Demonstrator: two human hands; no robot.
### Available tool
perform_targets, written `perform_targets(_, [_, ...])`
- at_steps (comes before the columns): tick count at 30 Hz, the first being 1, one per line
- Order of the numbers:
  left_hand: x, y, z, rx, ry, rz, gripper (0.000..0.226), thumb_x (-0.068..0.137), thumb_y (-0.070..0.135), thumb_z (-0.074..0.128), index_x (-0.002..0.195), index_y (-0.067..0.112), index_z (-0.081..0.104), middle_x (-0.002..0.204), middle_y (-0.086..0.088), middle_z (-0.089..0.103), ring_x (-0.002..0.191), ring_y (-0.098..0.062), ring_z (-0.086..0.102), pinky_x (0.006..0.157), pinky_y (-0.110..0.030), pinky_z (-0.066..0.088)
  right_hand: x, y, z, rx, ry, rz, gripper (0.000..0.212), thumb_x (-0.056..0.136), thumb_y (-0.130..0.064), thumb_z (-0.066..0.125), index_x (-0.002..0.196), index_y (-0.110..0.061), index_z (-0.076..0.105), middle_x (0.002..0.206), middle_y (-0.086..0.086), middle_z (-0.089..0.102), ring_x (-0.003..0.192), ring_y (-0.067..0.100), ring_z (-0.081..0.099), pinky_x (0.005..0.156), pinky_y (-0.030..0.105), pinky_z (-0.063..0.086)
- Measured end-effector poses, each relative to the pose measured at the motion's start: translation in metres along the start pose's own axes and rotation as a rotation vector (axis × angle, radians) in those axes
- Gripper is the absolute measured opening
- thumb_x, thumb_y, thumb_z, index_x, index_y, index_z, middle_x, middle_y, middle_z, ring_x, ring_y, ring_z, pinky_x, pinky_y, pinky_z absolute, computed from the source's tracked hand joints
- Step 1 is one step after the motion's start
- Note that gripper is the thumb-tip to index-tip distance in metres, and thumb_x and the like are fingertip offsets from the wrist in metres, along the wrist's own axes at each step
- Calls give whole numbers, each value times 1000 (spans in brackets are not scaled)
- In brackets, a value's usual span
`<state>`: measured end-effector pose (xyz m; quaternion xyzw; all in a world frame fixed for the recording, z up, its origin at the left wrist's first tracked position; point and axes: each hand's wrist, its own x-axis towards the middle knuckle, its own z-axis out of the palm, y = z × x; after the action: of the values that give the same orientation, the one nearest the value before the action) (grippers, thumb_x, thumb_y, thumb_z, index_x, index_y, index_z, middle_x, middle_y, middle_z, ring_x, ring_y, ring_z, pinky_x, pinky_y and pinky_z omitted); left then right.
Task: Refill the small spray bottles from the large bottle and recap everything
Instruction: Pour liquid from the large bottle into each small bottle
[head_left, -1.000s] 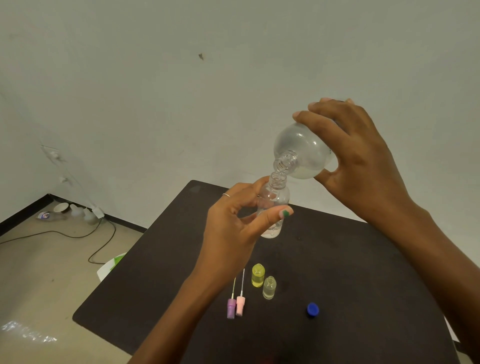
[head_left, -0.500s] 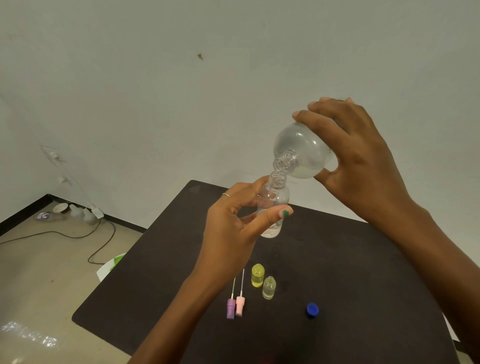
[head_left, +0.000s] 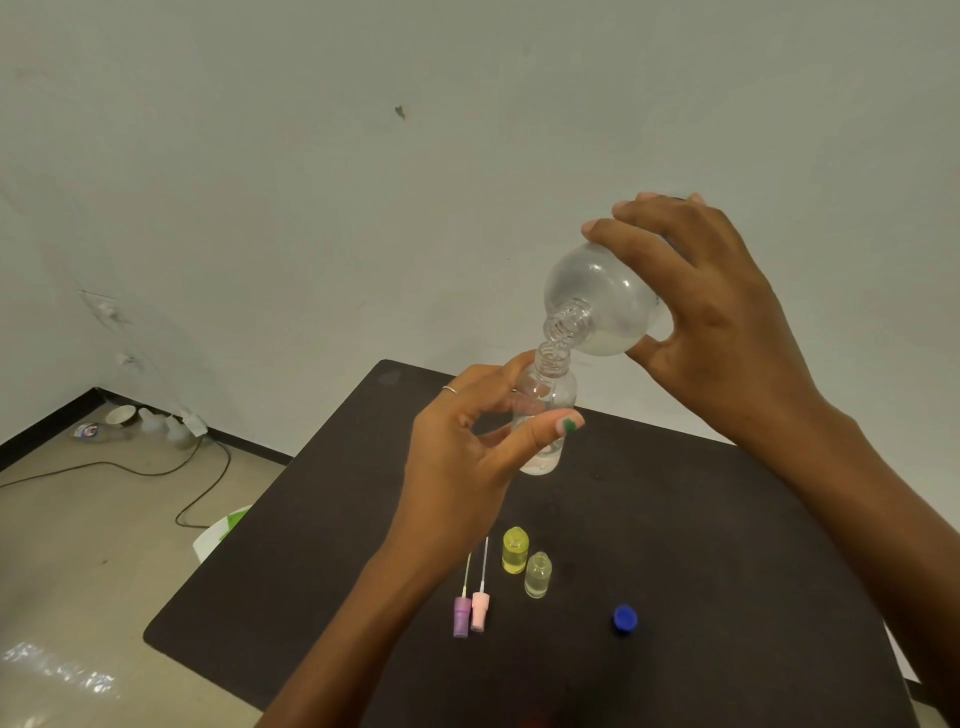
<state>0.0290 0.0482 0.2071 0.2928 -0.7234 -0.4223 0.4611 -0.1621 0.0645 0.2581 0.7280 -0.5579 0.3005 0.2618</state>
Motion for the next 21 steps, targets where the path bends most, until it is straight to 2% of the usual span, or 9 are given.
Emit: perform_targets(21, [-2, 3, -2, -17, 14, -10, 37, 74, 31, 64, 110, 27, 59, 103, 9, 64, 98, 4, 59, 72, -1, 44, 3, -3, -2, -3, -2, -11, 65, 71, -6, 80, 130, -10, 51, 129, 17, 52, 124, 35, 46, 111, 41, 26])
